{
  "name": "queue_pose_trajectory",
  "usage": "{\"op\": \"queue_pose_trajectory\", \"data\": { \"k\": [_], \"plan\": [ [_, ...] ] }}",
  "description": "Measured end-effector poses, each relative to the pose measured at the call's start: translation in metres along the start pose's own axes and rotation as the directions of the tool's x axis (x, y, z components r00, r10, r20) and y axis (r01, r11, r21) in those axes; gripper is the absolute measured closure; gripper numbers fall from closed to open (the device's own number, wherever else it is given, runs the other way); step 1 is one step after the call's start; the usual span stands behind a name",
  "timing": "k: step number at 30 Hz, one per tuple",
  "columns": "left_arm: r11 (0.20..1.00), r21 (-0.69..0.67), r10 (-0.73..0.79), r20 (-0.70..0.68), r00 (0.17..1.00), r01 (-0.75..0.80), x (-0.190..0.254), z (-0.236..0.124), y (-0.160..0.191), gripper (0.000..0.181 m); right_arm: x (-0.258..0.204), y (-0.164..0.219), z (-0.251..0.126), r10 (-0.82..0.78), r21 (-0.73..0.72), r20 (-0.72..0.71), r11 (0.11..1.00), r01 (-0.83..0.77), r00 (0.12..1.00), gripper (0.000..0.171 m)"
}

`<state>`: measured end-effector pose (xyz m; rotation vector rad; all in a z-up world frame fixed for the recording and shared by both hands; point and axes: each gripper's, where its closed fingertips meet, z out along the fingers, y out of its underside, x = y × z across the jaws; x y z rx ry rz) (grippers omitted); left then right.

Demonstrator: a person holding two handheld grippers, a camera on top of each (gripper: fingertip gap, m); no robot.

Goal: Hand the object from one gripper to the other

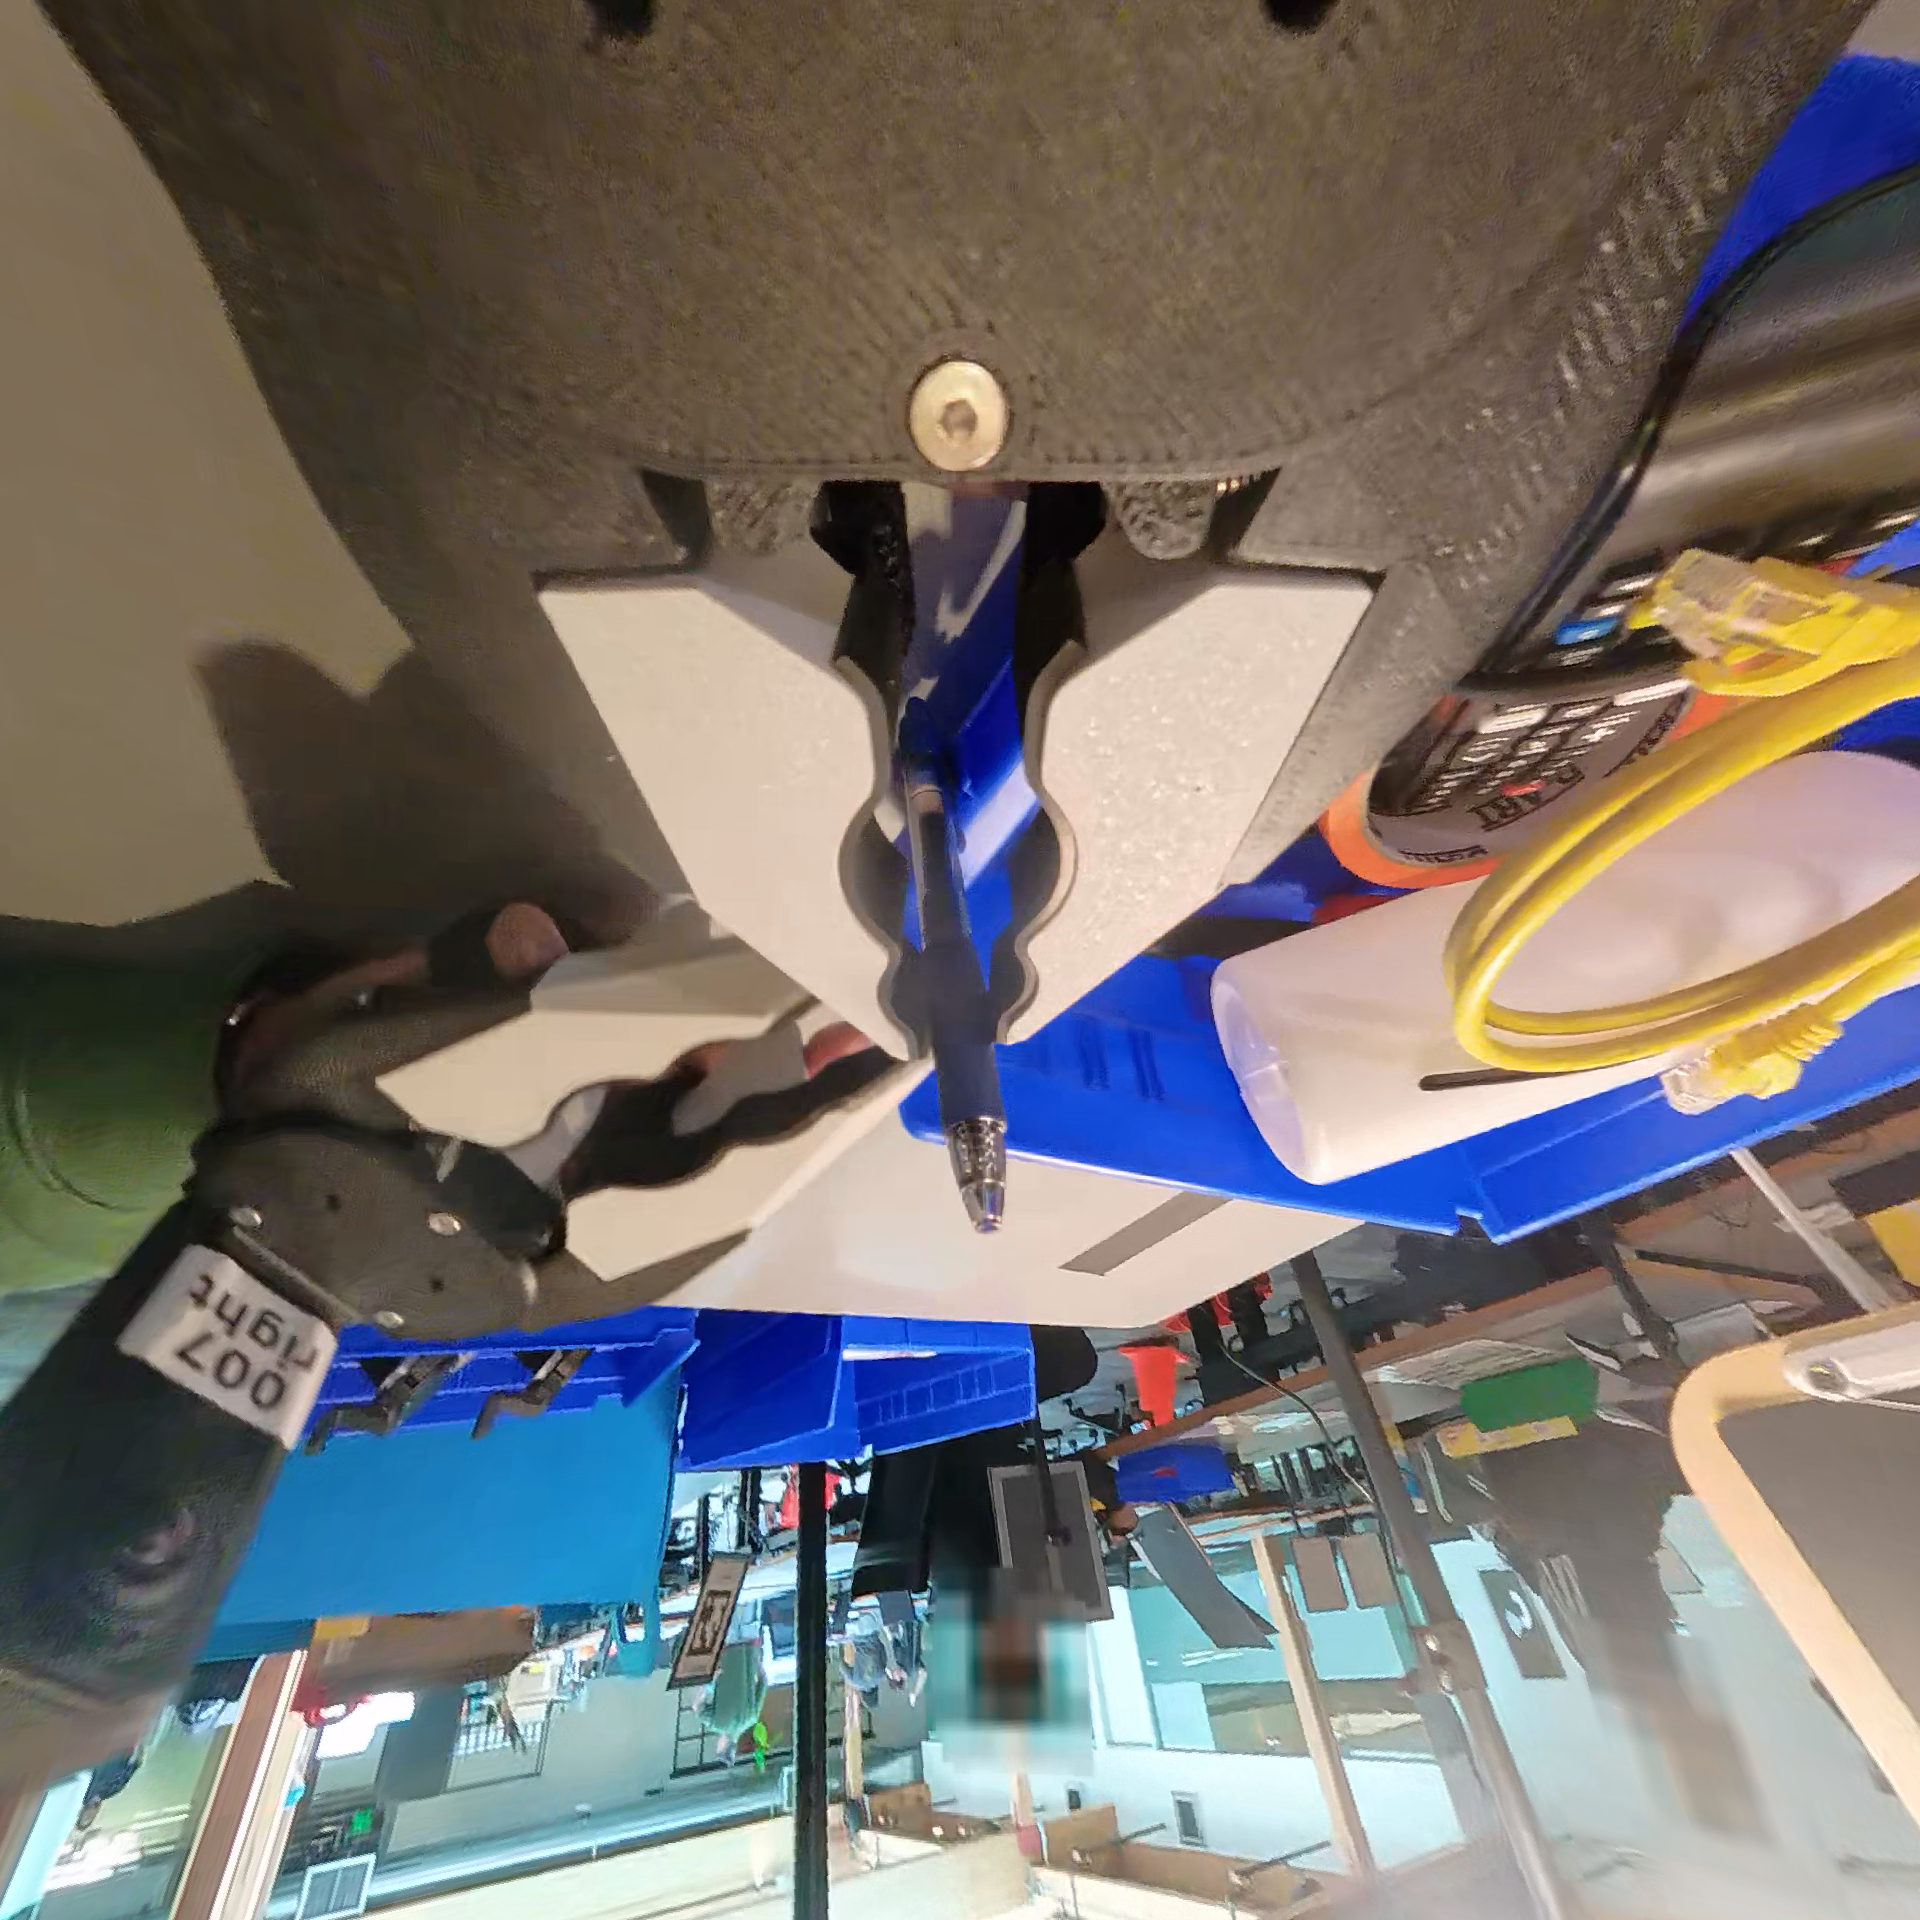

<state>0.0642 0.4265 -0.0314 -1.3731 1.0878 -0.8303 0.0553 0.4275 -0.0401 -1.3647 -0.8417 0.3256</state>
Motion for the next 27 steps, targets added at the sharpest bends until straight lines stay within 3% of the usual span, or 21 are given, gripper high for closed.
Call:
{"op": "queue_pose_trajectory", "data": {
  "k": [14, 20, 27],
  "plan": [
    [0.997, -0.022, -0.072, -0.054, 0.996, 0.070, -0.002, 0.002, 0.006, 0.169, 0.011, -0.011, -0.013, 0.299, 0.074, 0.167, 0.946, -0.314, 0.940, 0.144],
    [0.996, -0.036, -0.083, -0.091, 0.992, 0.080, 0.004, 0.001, 0.013, 0.169, 0.013, -0.011, -0.015, 0.338, 0.073, 0.182, 0.932, -0.356, 0.923, 0.144],
    [0.999, -0.031, 0.009, -0.086, 0.996, -0.012, 0.006, 0.000, 0.013, 0.169, 0.008, -0.013, -0.015, 0.375, 0.064, 0.204, 0.917, -0.395, 0.904, 0.144]
  ]
}}
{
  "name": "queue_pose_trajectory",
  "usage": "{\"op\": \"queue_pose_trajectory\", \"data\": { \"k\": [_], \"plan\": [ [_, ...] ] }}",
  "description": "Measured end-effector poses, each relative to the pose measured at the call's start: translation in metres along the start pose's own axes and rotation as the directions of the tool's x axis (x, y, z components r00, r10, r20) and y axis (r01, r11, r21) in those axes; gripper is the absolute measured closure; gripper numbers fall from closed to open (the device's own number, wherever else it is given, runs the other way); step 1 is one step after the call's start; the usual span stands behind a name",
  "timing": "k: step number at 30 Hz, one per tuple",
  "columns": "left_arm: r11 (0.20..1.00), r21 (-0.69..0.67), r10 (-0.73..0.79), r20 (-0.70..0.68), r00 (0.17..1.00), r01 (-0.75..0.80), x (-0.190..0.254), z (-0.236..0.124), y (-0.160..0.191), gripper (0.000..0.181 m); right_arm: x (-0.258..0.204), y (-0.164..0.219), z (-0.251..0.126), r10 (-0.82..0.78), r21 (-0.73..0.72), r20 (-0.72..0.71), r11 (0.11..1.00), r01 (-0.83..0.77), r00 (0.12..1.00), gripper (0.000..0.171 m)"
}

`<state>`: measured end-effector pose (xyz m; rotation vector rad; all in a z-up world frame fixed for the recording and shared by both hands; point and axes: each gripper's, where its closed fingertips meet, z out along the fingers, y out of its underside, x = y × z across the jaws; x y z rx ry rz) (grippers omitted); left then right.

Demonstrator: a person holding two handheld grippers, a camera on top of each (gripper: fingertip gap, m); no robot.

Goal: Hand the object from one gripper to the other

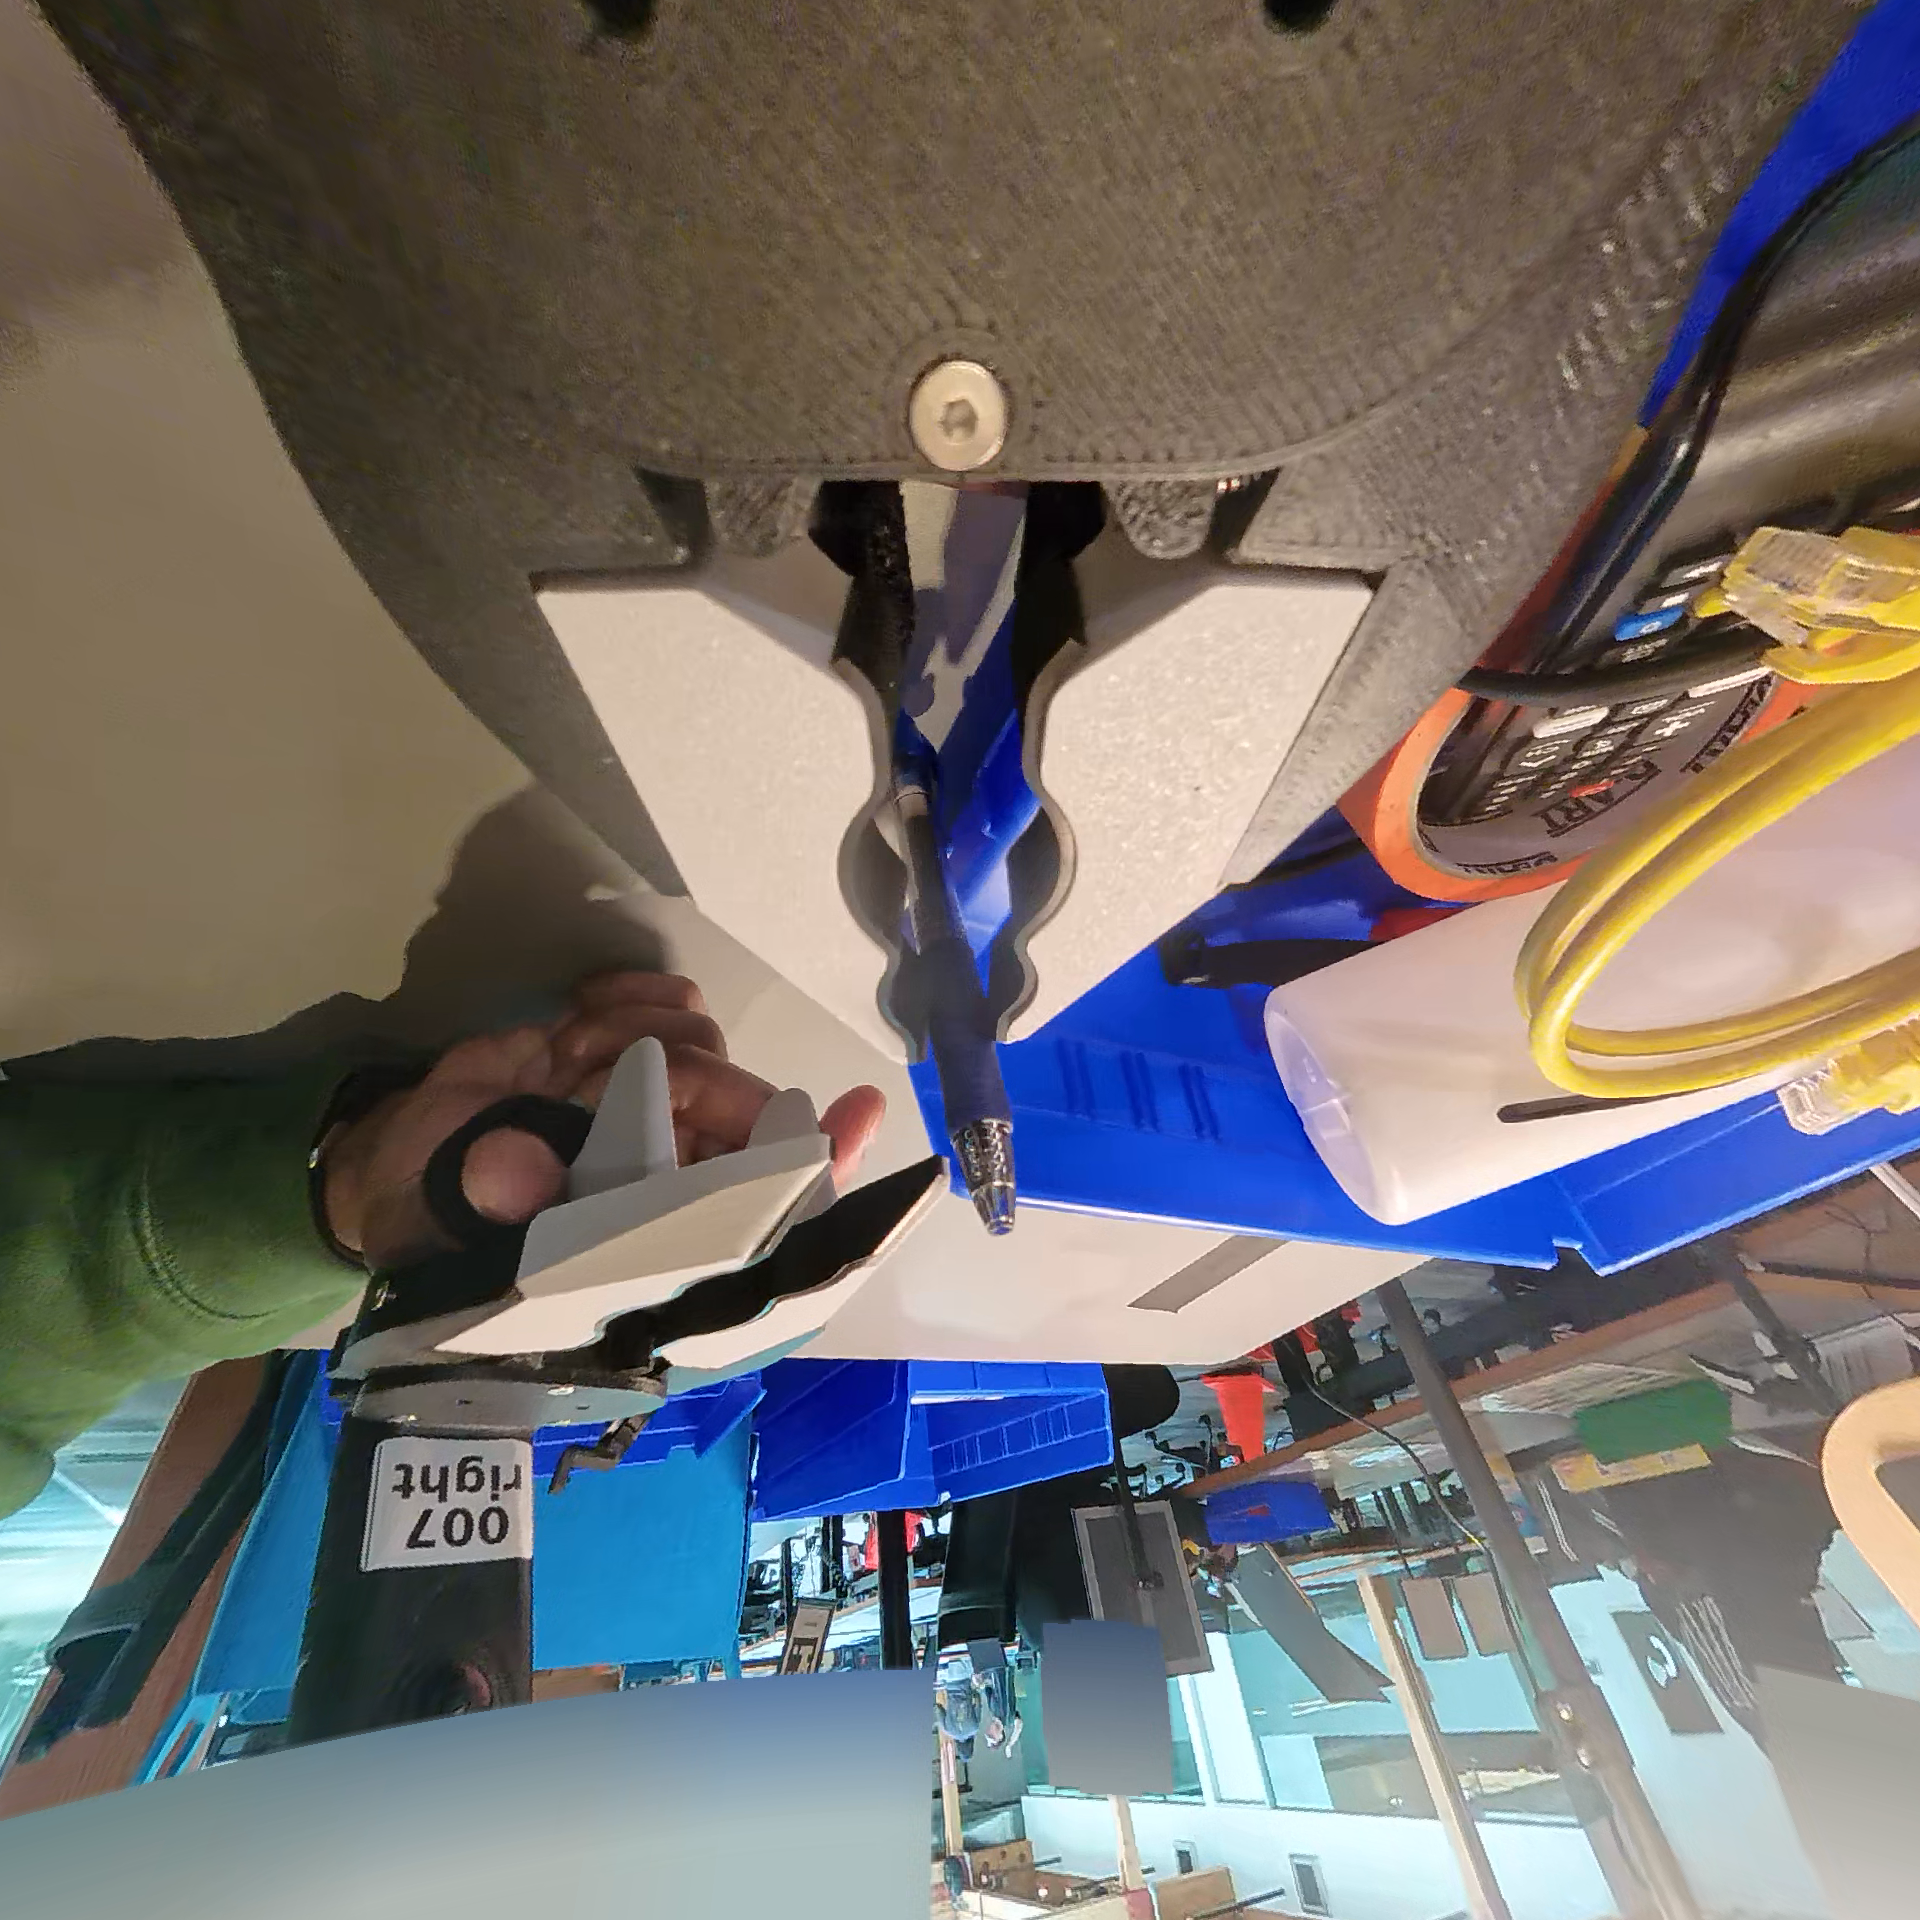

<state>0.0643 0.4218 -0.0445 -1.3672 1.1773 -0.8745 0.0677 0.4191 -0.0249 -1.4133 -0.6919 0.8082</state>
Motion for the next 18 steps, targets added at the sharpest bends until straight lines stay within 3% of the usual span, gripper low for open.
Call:
{"op": "queue_pose_trajectory", "data": {
  "k": [18],
  "plan": [
    [0.998, 0.004, 0.058, 0.015, 0.998, -0.058, 0.012, 0.005, -0.002, 0.169, -0.011, 0.002, 0.015, -0.030, -0.005, -0.072, 1.000, 0.030, 0.997, 0.143]
  ]
}}
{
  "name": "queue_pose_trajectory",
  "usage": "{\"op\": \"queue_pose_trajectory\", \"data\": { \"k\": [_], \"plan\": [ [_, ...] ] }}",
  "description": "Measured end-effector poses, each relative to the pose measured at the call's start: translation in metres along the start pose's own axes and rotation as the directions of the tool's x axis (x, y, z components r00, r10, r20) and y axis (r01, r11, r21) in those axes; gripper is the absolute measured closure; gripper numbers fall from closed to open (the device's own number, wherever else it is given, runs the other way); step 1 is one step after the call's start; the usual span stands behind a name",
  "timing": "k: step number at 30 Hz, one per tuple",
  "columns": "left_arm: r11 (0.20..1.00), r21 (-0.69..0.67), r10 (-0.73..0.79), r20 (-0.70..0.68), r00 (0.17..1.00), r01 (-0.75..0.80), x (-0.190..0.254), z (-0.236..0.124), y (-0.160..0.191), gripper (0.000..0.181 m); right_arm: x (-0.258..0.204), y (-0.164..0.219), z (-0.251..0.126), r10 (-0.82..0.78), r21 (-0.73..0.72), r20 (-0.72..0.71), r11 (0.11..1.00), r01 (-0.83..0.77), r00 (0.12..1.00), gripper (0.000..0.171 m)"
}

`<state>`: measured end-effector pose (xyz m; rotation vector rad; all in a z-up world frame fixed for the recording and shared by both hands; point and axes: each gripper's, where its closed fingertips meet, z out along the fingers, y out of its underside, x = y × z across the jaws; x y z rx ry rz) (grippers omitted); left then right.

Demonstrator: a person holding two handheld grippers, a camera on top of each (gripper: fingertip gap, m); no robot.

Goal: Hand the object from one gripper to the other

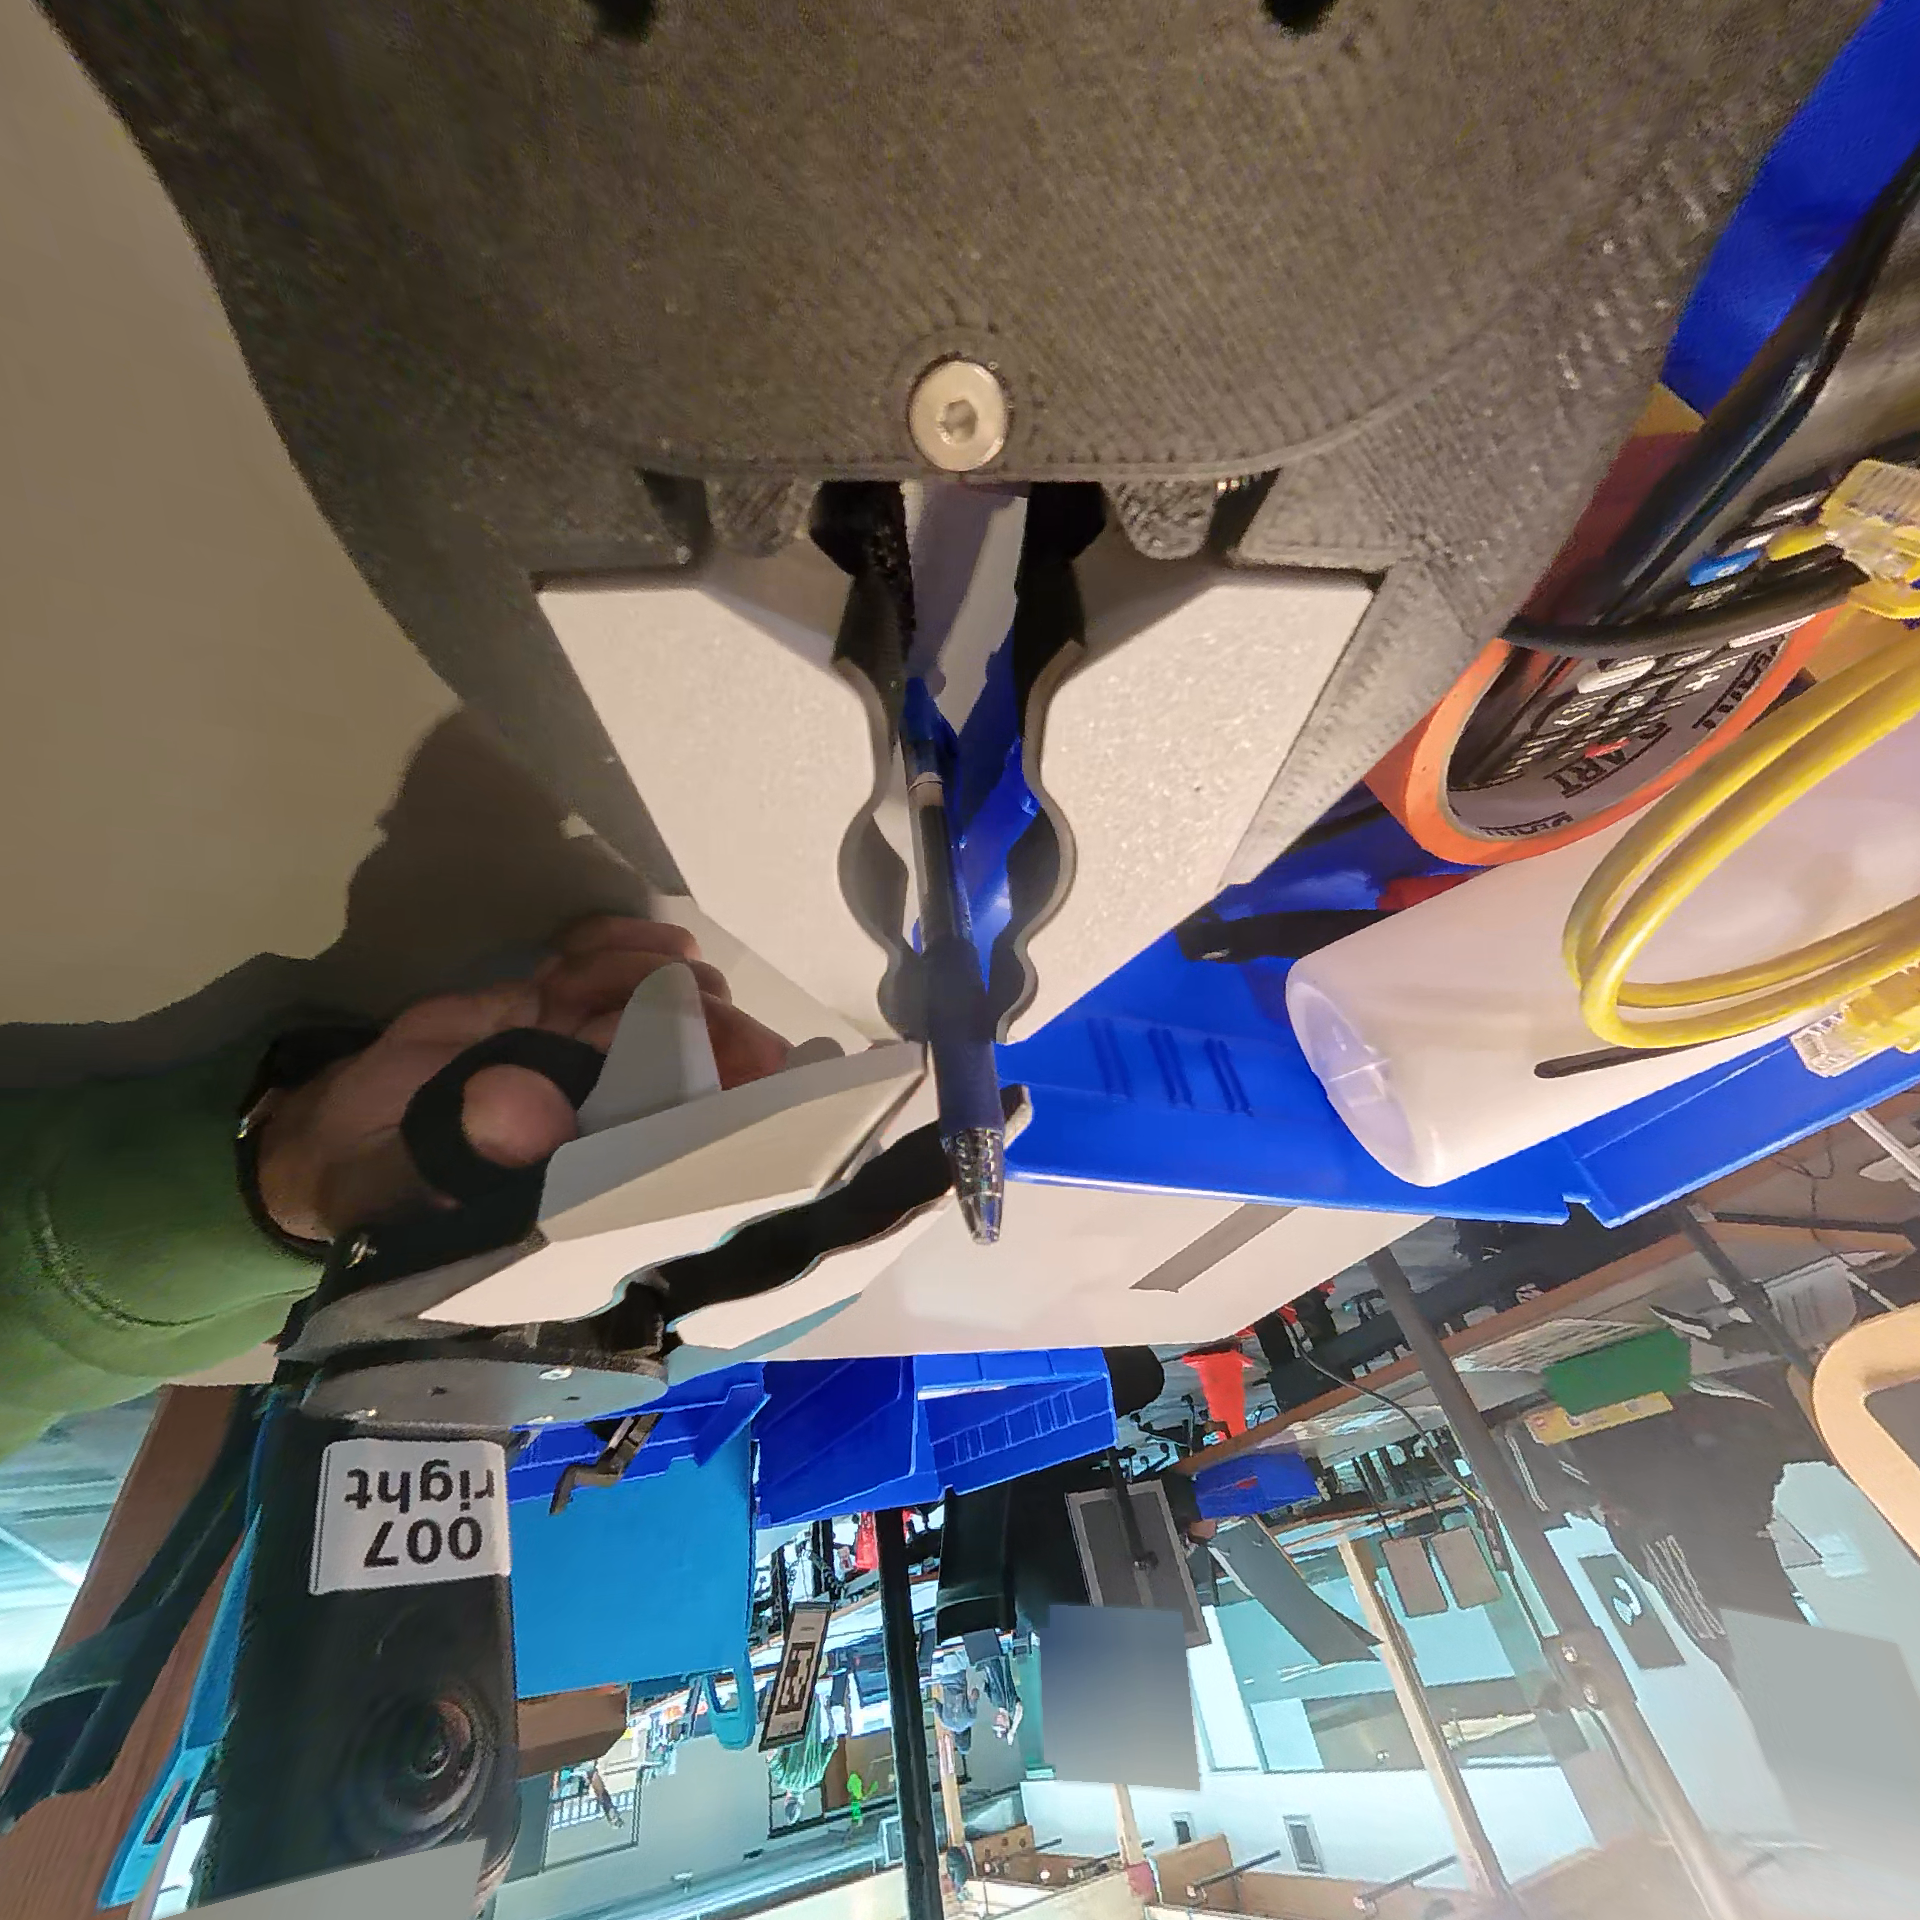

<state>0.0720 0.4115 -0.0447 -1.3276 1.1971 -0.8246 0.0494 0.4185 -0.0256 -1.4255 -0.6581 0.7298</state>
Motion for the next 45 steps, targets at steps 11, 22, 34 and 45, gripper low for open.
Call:
{"op": "queue_pose_trajectory", "data": {
  "k": [11, 22, 34, 45],
  "plan": [
    [0.993, -0.092, -0.084, -0.068, 0.994, 0.078, 0.007, 0.006, 0.018, 0.157, 0.006, -0.001, -0.001, 0.076, 0.013, -0.008, 0.997, -0.076, 0.997, 0.161],
    [0.978, -0.136, -0.171, -0.096, 0.981, 0.158, 0.015, 0.009, 0.025, 0.171, 0.011, -0.005, -0.010, 0.187, 0.045, 0.027, 0.981, -0.188, 0.982, 0.150],
    [0.917, 0.050, -0.394, -0.027, 0.919, 0.395, -0.018, -0.003, 0.000, 0.171, 0.002, 0.026, -0.001, 0.215, -0.182, 0.011, 0.961, -0.209, 0.977, 0.140],
    [0.931, 0.044, -0.362, -0.019, 0.932, 0.362, -0.009, 0.000, -0.001, 0.171, -0.015, 0.045, 0.006, 0.199, -0.315, 0.050, 0.933, -0.174, 0.979, 0.133]
  ]
}}
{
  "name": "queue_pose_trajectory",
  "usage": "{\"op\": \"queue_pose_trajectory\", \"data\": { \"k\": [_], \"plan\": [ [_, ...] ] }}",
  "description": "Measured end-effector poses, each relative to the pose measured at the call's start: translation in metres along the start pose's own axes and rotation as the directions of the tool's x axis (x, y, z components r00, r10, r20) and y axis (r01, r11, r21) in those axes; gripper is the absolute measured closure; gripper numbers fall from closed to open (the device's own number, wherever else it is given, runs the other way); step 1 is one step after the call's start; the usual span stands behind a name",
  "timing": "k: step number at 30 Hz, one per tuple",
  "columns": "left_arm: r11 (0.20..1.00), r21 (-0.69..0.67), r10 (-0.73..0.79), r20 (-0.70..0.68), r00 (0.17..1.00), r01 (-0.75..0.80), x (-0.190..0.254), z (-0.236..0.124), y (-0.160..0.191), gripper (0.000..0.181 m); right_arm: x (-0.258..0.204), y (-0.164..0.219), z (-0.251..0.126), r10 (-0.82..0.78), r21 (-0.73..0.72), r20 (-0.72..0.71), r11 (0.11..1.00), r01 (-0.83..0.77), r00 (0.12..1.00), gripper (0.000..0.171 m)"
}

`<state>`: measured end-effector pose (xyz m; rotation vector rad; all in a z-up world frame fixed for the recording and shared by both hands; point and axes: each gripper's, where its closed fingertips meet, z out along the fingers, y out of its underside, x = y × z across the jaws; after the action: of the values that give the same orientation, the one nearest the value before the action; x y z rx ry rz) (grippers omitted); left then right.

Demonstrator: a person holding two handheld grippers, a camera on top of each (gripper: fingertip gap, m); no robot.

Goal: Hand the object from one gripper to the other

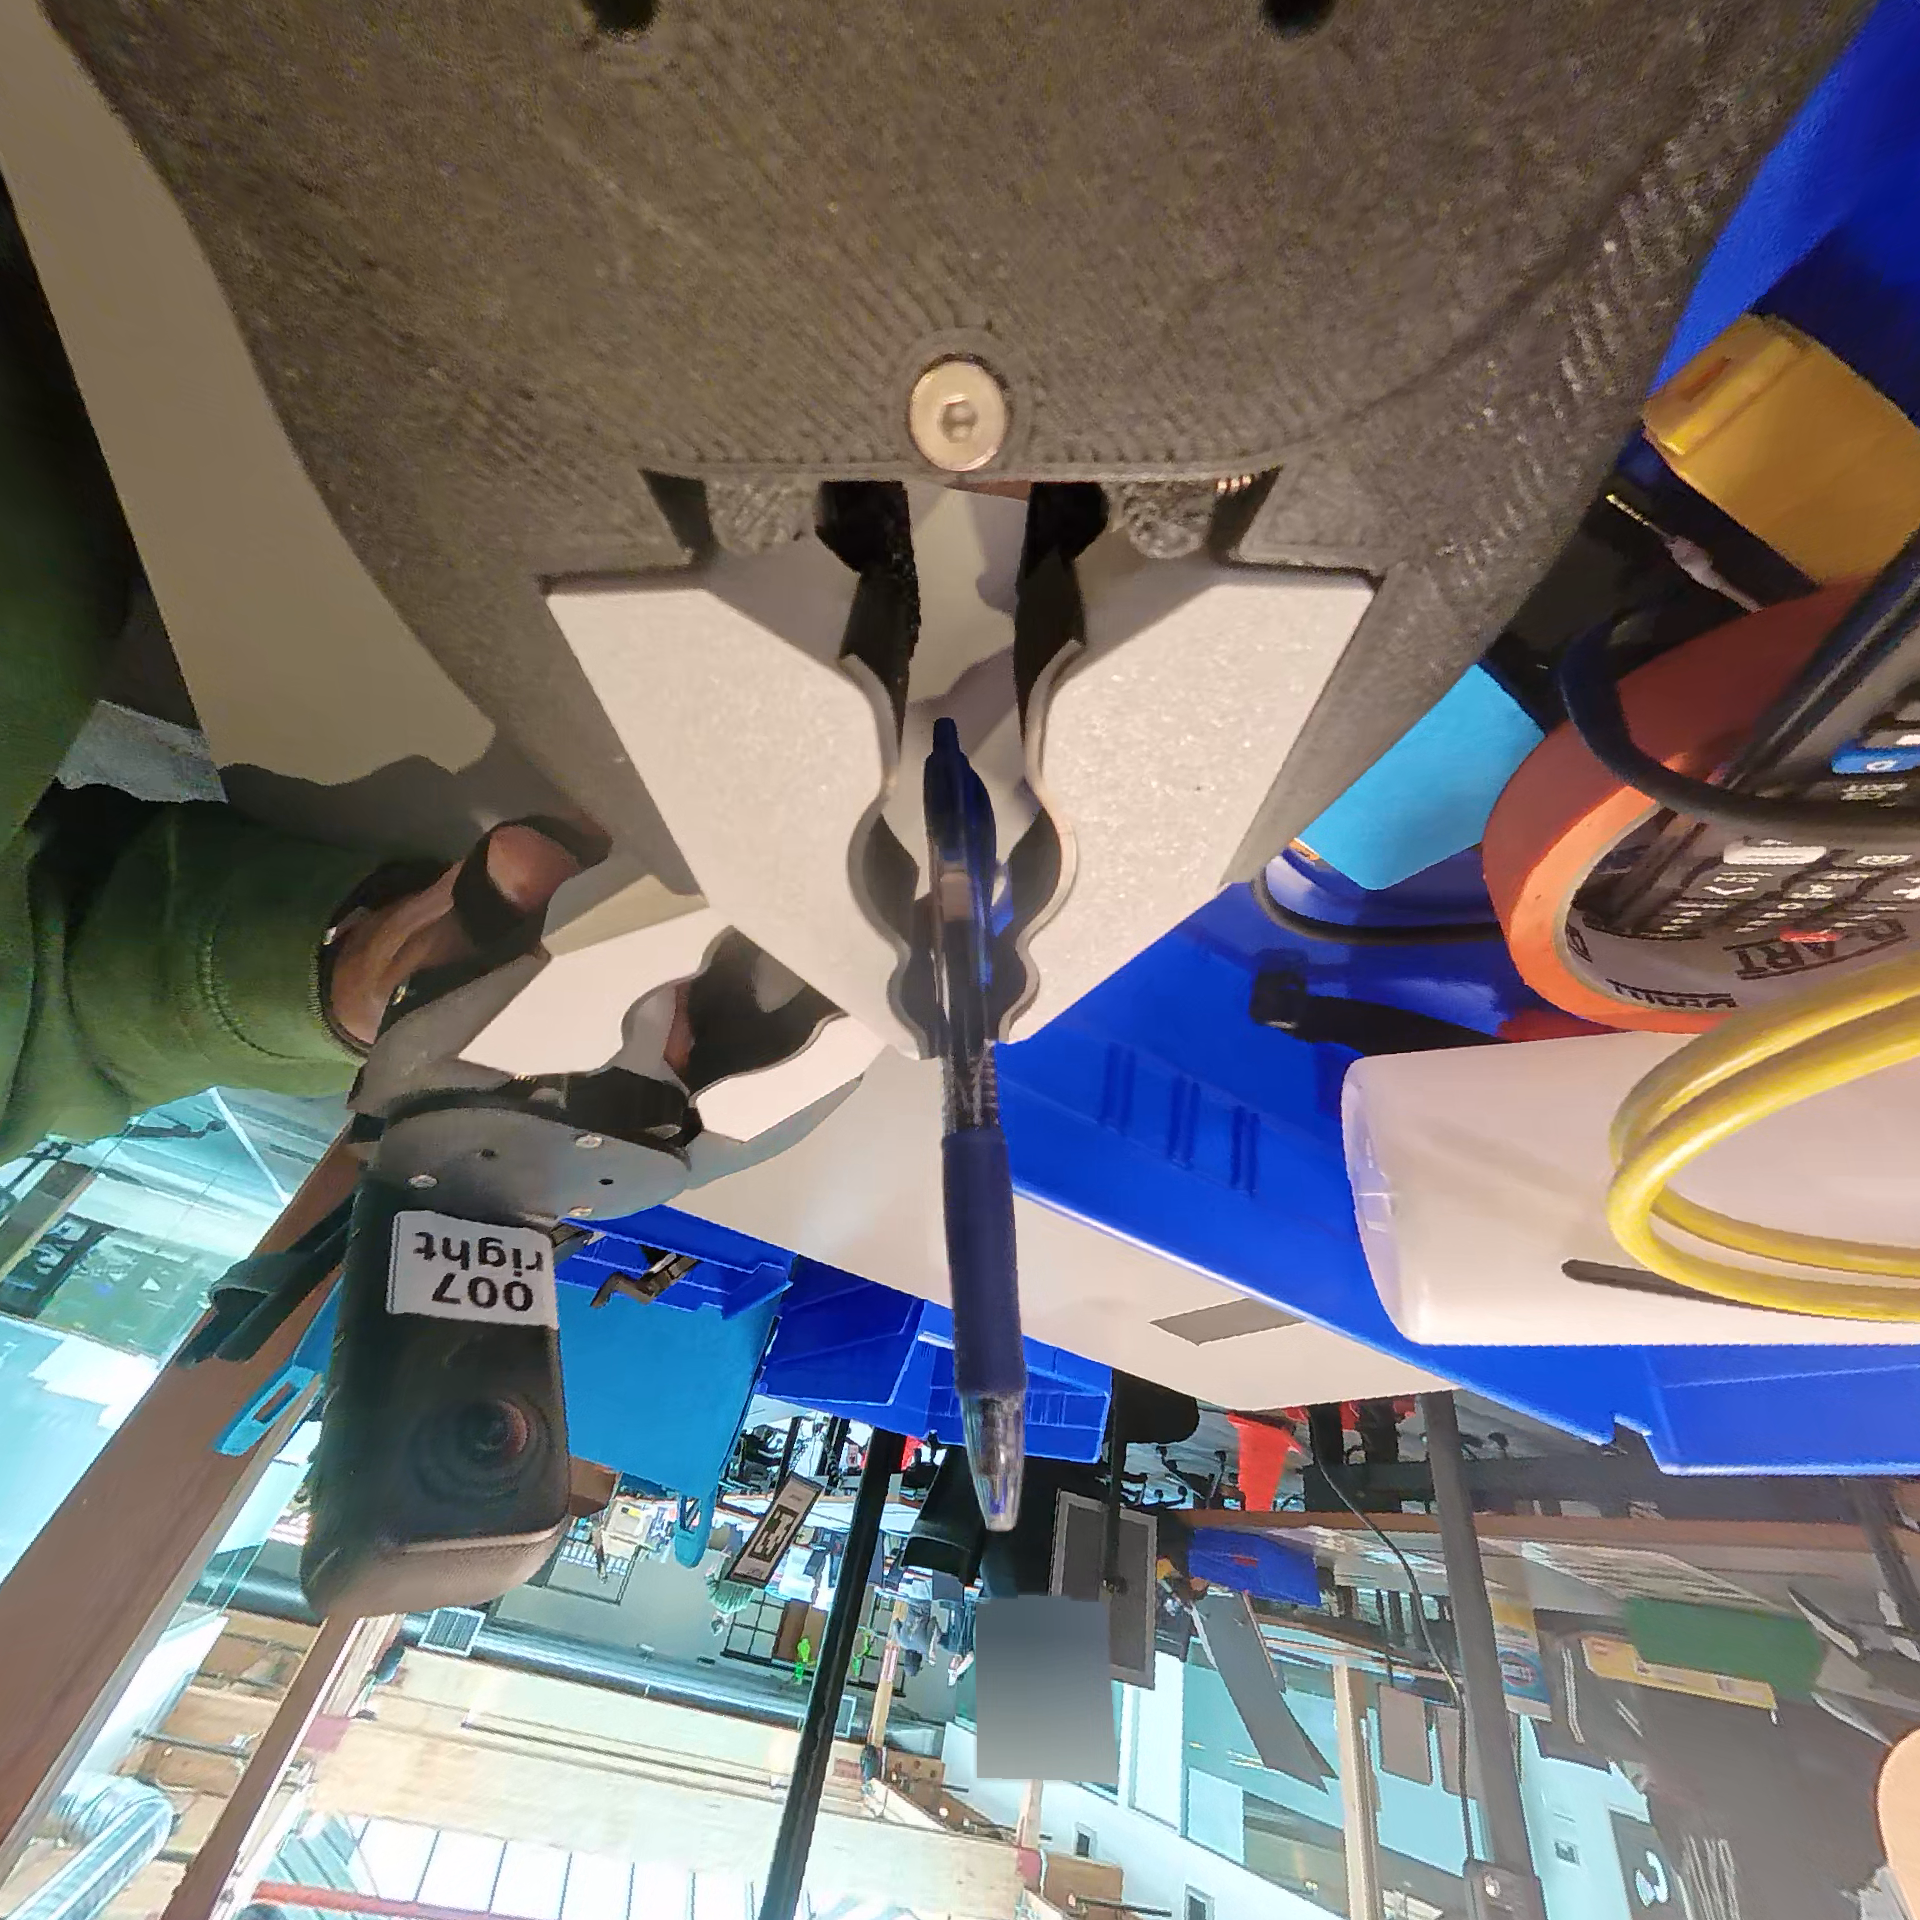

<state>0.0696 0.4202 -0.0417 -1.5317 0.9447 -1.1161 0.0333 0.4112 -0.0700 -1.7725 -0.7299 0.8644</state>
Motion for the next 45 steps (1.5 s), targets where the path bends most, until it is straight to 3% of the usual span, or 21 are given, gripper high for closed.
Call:
{"op": "queue_pose_trajectory", "data": {
  "k": [16, 27, 32, 37, 41, 45],
  "plan": [
    [0.999, 0.032, 0.034, -0.013, 0.999, -0.034, 0.011, 0.000, -0.006, 0.171, -0.017, 0.008, 0.005, -0.119, -0.047, 0.038, 0.992, 0.121, 0.992, 0.120],
    [0.997, 0.068, -0.027, -0.062, 0.998, 0.031, 0.015, 0.000, -0.008, 0.171, -0.023, 0.006, 0.002, -0.158, -0.021, 0.046, 0.987, 0.159, 0.986, 0.136],
    [0.985, 0.085, -0.142, -0.108, 0.984, 0.151, 0.011, -0.001, -0.010, 0.171, -0.027, 0.004, -0.001, -0.186, 0.004, 0.052, 0.983, 0.186, 0.981, 0.150],
    [0.928, 0.093, -0.339, -0.188, 0.922, 0.360, 0.004, -0.003, -0.011, 0.171, -0.019, -0.003, -0.005, -0.142, 0.043, 0.025, 0.989, 0.140, 0.990, 0.149],
    [0.895, 0.100, -0.407, -0.218, 0.887, 0.436, 0.001, -0.004, -0.012, 0.171, -0.007, -0.013, -0.014, -0.076, 0.121, -0.003, 0.990, 0.075, 0.997, 0.146],
    [0.859, 0.093, -0.467, -0.263, 0.845, 0.503, 0.003, -0.004, -0.013, 0.171, -0.001, -0.021, -0.020, -0.113, 0.173, -0.053, 0.977, 0.121, 0.992, 0.142]
  ]
}}
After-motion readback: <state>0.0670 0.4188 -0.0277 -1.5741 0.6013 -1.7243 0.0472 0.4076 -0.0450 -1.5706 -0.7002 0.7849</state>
